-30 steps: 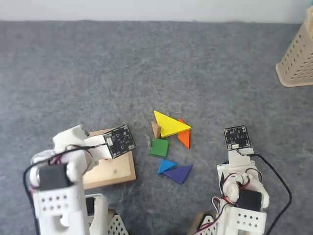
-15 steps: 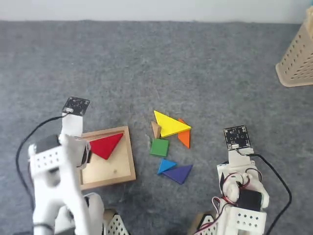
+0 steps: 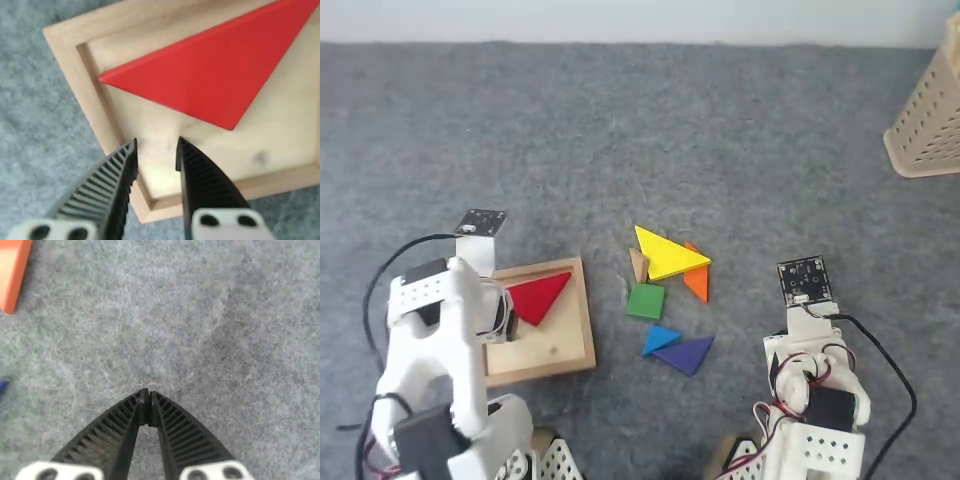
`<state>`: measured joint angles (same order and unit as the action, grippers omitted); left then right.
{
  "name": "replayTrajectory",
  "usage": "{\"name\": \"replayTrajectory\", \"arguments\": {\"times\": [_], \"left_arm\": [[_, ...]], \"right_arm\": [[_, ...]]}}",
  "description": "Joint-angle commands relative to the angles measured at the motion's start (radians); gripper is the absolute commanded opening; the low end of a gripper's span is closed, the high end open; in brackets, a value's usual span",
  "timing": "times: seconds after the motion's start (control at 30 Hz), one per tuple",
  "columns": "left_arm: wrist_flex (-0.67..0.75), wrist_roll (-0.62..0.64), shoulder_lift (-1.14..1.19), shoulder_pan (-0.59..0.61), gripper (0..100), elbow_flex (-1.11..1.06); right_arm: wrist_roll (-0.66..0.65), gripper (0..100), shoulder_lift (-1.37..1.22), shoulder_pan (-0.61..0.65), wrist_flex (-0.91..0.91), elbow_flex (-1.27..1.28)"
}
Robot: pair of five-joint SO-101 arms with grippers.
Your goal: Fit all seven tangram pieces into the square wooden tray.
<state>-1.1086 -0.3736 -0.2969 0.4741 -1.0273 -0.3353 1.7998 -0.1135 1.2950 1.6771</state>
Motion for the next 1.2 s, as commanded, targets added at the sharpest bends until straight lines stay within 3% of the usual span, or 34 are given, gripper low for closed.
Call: {"name": "replayTrajectory", "arguments": {"times": [0.0, 0.23, 0.53, 0.7, 0.9, 1.17], "left_arm": [[0.077, 0.020, 0.044, 0.008, 12, 0.015], [0.133, 0.020, 0.052, -0.038, 12, 0.084], [0.221, 0.244, 0.058, -0.427, 12, 0.117], [0.216, 0.348, 0.207, -0.571, 12, 0.271], [0.152, 0.358, 0.459, -0.563, 12, 0.567], [0.141, 0.365, 0.296, -0.528, 10, 0.611]], "right_arm": [[-0.012, 0.6, 0.015, -0.012, -0.013, 0.006], [-0.012, 0.6, 0.015, -0.012, -0.013, 0.006], [-0.012, 0.6, 0.015, -0.012, -0.013, 0.006], [-0.012, 0.6, 0.015, -0.012, -0.013, 0.006], [-0.012, 0.6, 0.015, -0.012, -0.013, 0.006], [-0.012, 0.6, 0.015, -0.012, -0.013, 0.006]]}}
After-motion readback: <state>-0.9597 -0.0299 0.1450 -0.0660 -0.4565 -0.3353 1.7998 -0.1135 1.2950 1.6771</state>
